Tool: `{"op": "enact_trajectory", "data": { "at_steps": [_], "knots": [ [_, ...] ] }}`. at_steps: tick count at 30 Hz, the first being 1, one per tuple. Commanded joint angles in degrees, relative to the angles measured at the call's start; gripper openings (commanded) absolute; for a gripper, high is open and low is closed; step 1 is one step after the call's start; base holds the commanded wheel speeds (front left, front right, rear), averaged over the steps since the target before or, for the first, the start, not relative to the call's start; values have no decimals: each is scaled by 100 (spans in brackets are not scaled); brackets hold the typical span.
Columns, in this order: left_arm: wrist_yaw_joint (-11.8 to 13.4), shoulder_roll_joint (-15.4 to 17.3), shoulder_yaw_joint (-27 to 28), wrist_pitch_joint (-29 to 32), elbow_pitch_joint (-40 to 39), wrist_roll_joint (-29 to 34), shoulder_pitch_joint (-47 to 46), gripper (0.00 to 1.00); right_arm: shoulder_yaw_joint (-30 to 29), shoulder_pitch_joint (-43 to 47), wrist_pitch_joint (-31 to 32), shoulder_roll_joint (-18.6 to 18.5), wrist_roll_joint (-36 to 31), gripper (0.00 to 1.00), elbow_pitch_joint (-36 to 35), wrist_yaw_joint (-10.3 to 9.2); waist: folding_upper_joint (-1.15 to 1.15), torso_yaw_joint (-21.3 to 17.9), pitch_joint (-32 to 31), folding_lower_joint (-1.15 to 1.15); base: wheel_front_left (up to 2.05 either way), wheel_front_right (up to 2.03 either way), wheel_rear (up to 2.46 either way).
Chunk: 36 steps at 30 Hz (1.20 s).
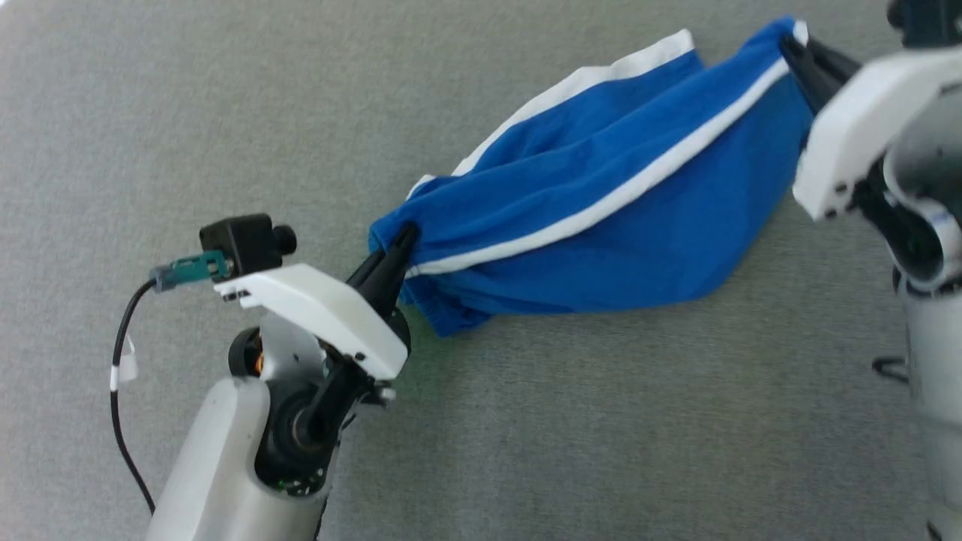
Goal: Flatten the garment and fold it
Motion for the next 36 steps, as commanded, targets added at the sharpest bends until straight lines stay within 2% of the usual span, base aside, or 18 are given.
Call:
{"op": "enact_trajectory", "data": {
  "at_steps": [1, 12, 26, 27, 28, 29, 30, 31, 32, 34, 35, 36],
  "knots": [
    [-14, -36, 0, -51, 57, 16, -143, 0, 80, -258, -57, -43, -90, 0, 213, -4, 0, 188, 217, -1, 0, 0, 0],
    [-76, -297, 0, -354, 466, 1, -634, 0, 435, -1407, -479, -206, -518, 0, 1784, -4, 0, 534, 617, -1, 0, 0, 0],
    [-153, -518, -121, -591, 1088, -184, -990, 0, 652, -1804, -987, -199, -608, 0, 3066, -4, 0, 810, 826, -1, 0, 0, 0],
    [-152, -524, -128, -601, 1120, -191, -1000, 0, 680, -1821, -1014, -194, -601, 5, 3126, -4, 0, 809, 830, -1, 0, 0, 0],
    [-152, -529, -133, -615, 1150, -194, -1008, 6, 705, -1837, -1045, -188, -596, 31, 3179, -4, 0, 805, 830, -1, 0, 0, 0],
    [-150, -533, -137, -628, 1178, -196, -1014, 20, 731, -1853, -1076, -183, -591, 49, 3227, -4, 0, 798, 827, -1, 0, 0, 0],
    [-149, -535, -142, -637, 1203, -197, -1017, 37, 757, -1869, -1102, -177, -582, 88, 3272, -4, 0, 787, 819, -1, 0, 0, 0],
    [-149, -537, -146, -646, 1224, -196, -1020, 60, 784, -1883, -1123, -172, -566, 100, 3310, -4, 0, 774, 806, -1, 0, 0, 0],
    [-157, -538, -151, -654, 1241, -198, -1020, 77, 816, -1895, -1141, -172, -542, 100, 3346, -4, 0, 758, 783, -1, 0, 0, 0],
    [-175, -533, -158, -663, 1266, -201, -1012, 94, 882, -1913, -1168, -181, -471, 100, 3396, -4, 0, 727, 721, -1, 0, 0, 0],
    [-181, -529, -157, -675, 1276, -200, -1005, 100, 907, -1912, -1185, -190, -422, 100, 3411, -4, 0, 713, 678, -1, 0, 0, 0],
    [-182, -527, -154, -686, 1286, -201, -996, 100, 920, -1906, -1214, -204, -371, 100, 3416, -4, 0, 700, 628, -1, 0, 0, 0]
  ]
}}
